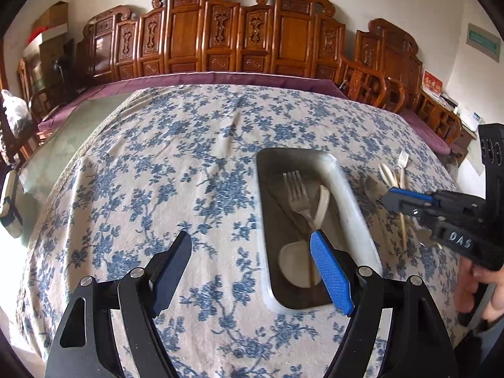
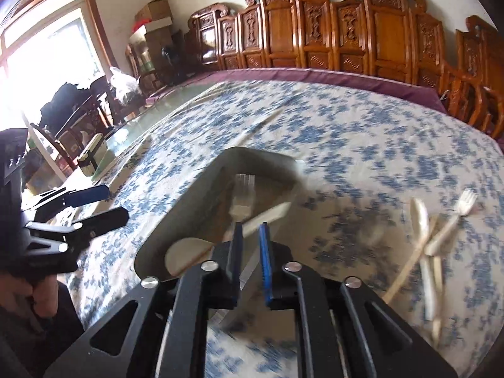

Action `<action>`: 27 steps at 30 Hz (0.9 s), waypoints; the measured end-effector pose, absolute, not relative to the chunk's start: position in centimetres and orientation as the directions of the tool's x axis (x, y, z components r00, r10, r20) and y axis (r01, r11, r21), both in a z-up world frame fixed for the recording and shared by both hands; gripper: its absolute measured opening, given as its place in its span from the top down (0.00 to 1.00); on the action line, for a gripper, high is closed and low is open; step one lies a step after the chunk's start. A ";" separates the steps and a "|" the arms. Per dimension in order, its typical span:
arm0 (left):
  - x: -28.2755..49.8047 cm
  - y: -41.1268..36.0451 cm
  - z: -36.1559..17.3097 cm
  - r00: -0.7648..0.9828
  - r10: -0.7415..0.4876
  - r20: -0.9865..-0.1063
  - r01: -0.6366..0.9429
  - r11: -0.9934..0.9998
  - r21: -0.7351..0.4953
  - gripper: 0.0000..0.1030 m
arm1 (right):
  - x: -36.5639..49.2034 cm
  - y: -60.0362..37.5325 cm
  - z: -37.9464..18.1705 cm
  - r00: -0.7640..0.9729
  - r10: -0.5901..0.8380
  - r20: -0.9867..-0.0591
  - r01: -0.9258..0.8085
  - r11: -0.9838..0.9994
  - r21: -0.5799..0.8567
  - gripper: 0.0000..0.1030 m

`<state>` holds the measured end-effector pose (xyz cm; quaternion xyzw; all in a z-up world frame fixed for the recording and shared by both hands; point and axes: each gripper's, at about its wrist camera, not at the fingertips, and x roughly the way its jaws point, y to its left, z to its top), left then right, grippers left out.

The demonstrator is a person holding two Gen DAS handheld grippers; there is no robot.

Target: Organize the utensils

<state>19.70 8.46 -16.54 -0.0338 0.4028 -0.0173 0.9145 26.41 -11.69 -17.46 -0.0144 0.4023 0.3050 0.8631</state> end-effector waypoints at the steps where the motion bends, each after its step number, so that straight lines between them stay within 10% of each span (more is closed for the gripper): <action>1: 19.6 8.2 -16.4 0.673 -0.073 -0.736 0.013 0.996 -0.087 0.28 | 26.3 -13.2 -17.2 0.511 0.490 -0.706 -0.522 0.830 0.198 0.79; 22: 19.5 -1.6 -15.2 0.645 -0.111 -0.756 0.135 0.990 -0.030 0.28 | 32.8 -22.4 -26.0 0.486 0.316 -0.815 -0.307 0.935 0.179 0.70; 27: 20.1 -3.9 -15.4 0.636 -0.122 -0.762 0.167 0.986 -0.018 0.28 | 33.1 -22.8 -26.2 0.466 0.316 -0.827 -0.285 0.938 0.198 0.82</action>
